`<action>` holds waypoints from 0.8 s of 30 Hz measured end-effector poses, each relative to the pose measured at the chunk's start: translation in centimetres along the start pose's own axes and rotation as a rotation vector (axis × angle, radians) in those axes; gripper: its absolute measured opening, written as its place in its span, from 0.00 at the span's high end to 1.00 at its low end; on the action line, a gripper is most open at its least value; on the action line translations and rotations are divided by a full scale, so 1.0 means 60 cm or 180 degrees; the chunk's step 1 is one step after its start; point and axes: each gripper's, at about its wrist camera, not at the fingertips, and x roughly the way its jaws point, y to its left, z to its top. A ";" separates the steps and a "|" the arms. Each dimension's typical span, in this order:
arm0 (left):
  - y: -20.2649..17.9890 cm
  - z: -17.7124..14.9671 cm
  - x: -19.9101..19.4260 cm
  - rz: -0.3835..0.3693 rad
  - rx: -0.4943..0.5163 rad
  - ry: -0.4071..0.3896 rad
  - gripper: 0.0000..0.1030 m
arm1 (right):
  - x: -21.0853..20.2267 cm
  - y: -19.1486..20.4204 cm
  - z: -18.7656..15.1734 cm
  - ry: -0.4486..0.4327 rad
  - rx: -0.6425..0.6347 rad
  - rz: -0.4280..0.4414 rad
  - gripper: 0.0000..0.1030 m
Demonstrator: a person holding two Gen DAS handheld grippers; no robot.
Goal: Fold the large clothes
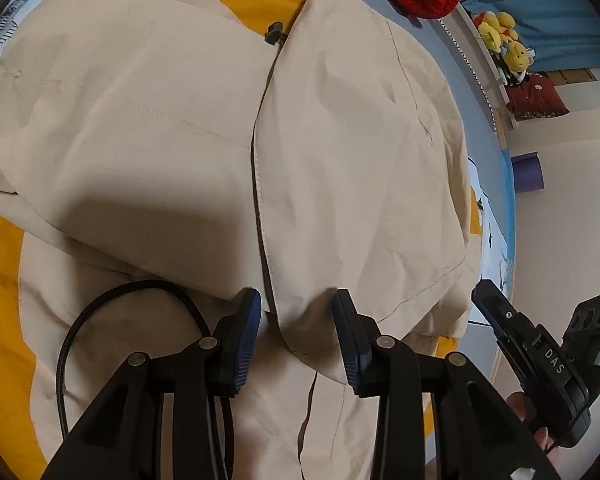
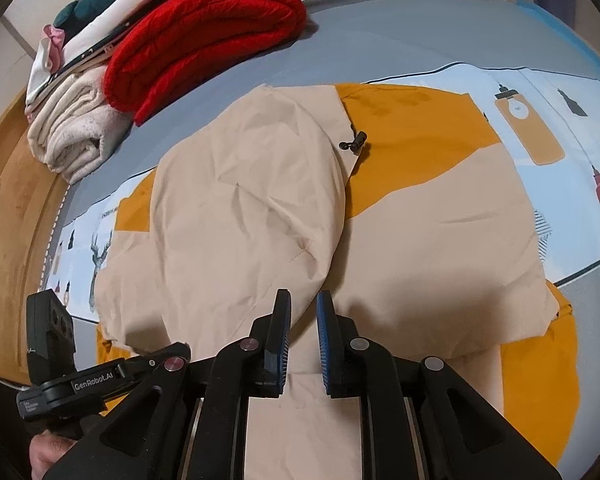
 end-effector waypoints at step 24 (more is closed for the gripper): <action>-0.102 -0.036 -0.025 0.0599 0.1327 -0.0330 0.86 | 0.051 -0.001 0.000 0.0247 0.0024 -0.0064 0.84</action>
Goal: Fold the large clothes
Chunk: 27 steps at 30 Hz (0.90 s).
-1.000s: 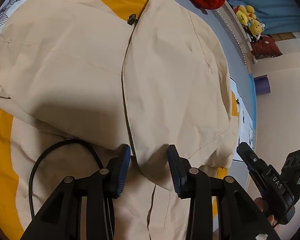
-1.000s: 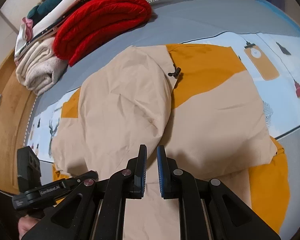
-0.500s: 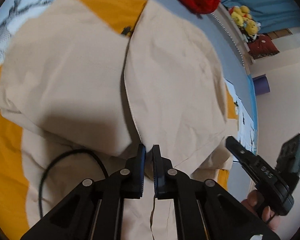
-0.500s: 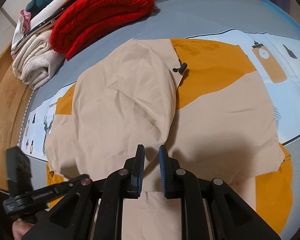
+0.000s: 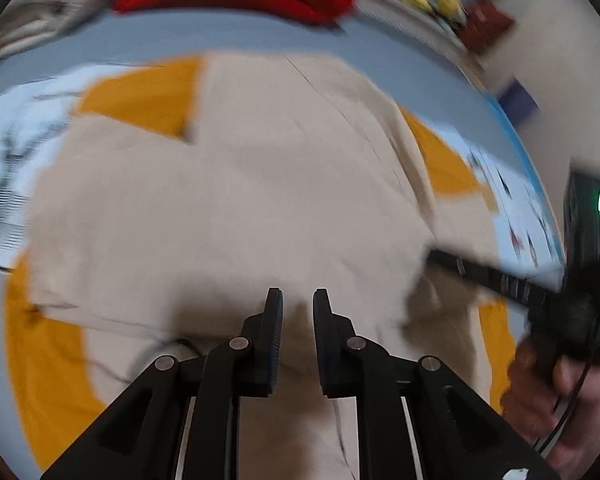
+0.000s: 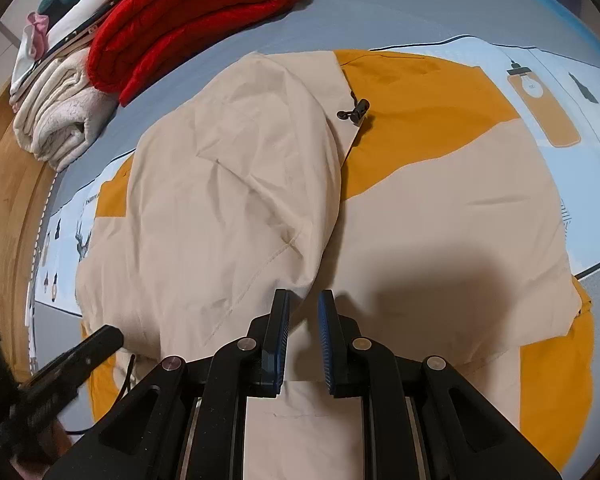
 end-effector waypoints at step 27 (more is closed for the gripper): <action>0.075 0.028 0.055 0.0285 -0.0215 0.0393 0.86 | -0.038 0.068 -0.002 -0.0529 -0.0361 -0.0142 0.72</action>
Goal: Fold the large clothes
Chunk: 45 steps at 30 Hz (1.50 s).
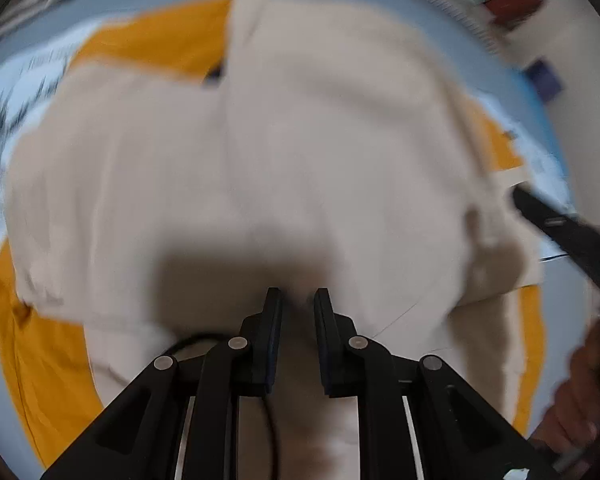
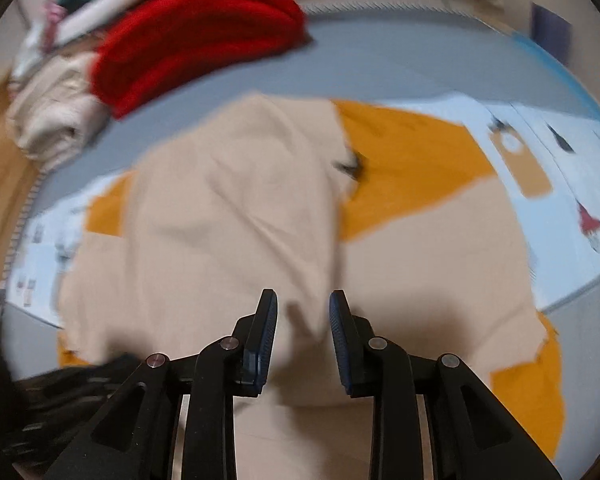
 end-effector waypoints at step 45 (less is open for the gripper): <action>0.289 -0.427 -0.411 -0.0134 -0.0284 -0.1415 0.87 | -0.524 -0.307 -0.401 -0.0588 0.0281 -0.0406 0.74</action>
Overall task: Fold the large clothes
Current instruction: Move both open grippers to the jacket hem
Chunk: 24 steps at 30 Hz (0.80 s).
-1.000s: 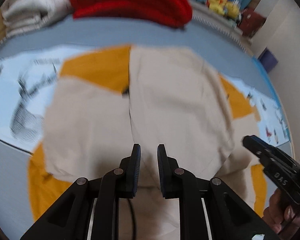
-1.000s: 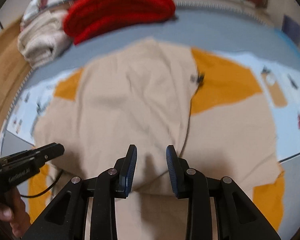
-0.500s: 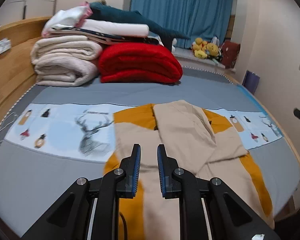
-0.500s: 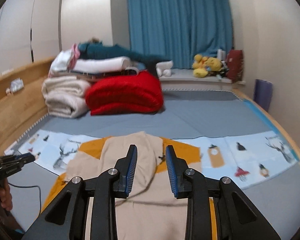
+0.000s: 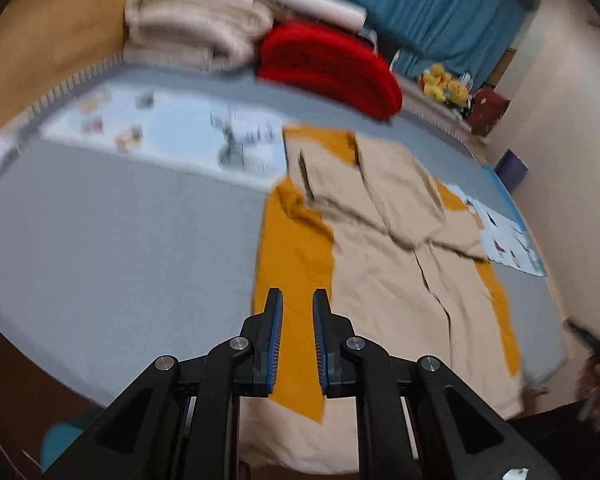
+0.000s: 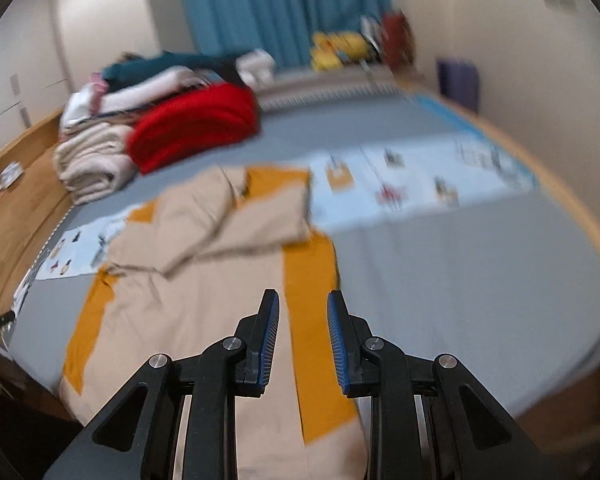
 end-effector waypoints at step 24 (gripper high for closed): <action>0.061 -0.085 0.174 0.0410 -0.0497 0.1714 0.72 | 0.175 -0.066 -0.101 0.1674 0.0142 -0.0287 0.72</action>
